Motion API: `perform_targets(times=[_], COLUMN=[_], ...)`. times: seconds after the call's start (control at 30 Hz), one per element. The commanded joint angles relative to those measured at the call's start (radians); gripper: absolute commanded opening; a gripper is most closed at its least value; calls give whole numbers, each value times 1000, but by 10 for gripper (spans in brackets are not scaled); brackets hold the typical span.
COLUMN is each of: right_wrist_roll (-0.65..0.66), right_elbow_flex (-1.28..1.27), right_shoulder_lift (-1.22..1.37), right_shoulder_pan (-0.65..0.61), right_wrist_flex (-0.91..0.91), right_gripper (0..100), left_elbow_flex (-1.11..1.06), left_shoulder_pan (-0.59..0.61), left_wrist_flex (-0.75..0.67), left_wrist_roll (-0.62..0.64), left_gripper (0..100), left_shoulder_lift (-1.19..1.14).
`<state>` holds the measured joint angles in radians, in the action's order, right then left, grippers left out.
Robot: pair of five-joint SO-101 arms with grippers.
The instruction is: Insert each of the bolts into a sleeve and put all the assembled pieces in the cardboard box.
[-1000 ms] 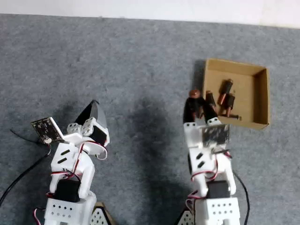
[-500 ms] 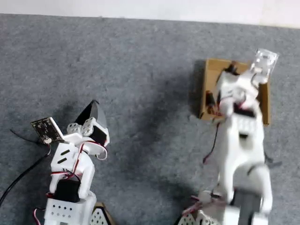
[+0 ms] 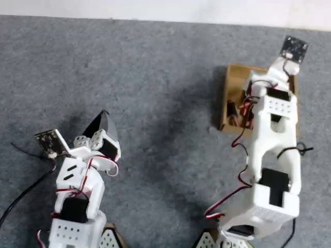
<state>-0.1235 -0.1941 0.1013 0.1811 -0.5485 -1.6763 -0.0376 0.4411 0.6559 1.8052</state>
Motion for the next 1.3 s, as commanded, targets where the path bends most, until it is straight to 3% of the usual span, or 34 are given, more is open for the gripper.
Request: perform_targets(times=[0.0,0.27,0.43,0.53,0.7,1.0,1.27], right_wrist_roll=[-3,-3,-6,-8,-8,-3,-3], right_elbow_flex=[50,48,21,-93,-406,-1004,-1293], right_shoulder_lift=[-25,-142,-298,-394,-567,-905,-1207], right_shoulder_pan=[10,-50,-148,-219,-303,-282,-285], right_wrist_flex=[-5,-137,-289,-285,-127,321,407], right_gripper=[190,190,190,190,190,190,190], left_elbow_flex=[-21,-21,-21,-21,-21,-21,-21], left_shoulder_pan=[10,10,12,12,12,12,12], left_wrist_flex=[0,0,0,2,3,3,3], left_wrist_roll=[2,2,2,2,2,2,2], left_gripper=[7,7,7,7,7,7,7], left_shoulder_lift=[4,4,4,4,4,4,4])
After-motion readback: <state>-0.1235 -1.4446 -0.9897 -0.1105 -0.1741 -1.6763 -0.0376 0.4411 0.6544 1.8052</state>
